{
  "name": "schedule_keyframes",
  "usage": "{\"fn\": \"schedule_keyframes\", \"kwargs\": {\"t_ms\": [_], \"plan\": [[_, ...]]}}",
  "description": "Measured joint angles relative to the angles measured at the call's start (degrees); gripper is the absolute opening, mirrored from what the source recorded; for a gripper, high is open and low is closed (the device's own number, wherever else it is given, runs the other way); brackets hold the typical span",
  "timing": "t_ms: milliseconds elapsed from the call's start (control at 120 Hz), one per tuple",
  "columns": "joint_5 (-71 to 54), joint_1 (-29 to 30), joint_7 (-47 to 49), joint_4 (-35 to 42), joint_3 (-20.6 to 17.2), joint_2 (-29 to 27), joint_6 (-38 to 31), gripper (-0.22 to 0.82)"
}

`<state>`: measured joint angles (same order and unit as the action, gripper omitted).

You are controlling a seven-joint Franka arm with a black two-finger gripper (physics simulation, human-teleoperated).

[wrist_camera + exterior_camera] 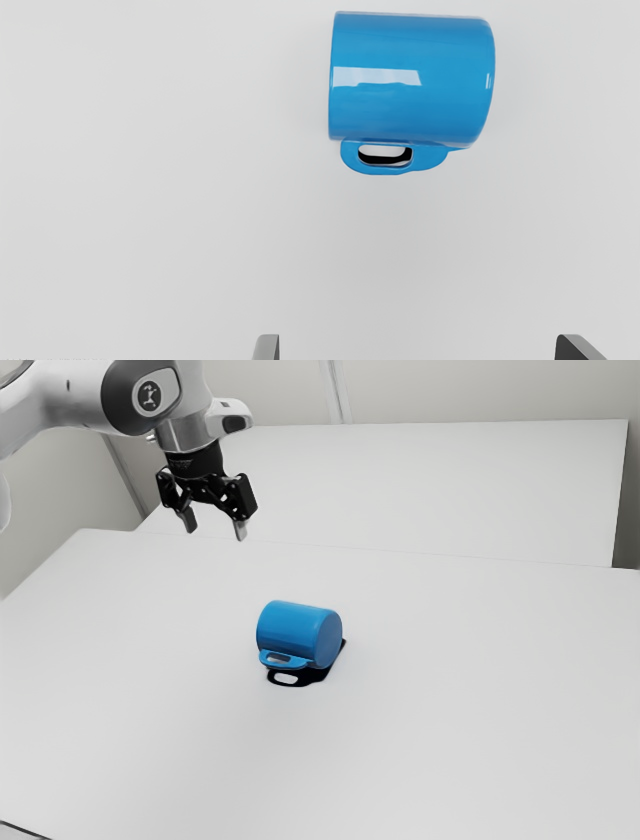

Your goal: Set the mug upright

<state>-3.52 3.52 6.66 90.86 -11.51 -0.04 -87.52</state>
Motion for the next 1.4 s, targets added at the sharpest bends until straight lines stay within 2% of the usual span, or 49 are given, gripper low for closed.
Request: {"fn": "schedule_keyframes", "kwargs": {"t_ms": [225,417,733,1158,1400], "plan": [[0.05,0.34,0.11,0.12,0.09,0.19,-0.08,0.6],[1.44,0.97,-0.1,-0.26,0.08,2.63,-0.39,0.6],[5.14,8.52,-2.12,1.83,0.11,5.9,-2.39,0.6],[17.48,13.14,-10.19,13.89,0.09,7.6,-15.95,0.6],[26.26,14.08,-17.51,15.0,0.02,11.15,-22.89,0.6]]}}
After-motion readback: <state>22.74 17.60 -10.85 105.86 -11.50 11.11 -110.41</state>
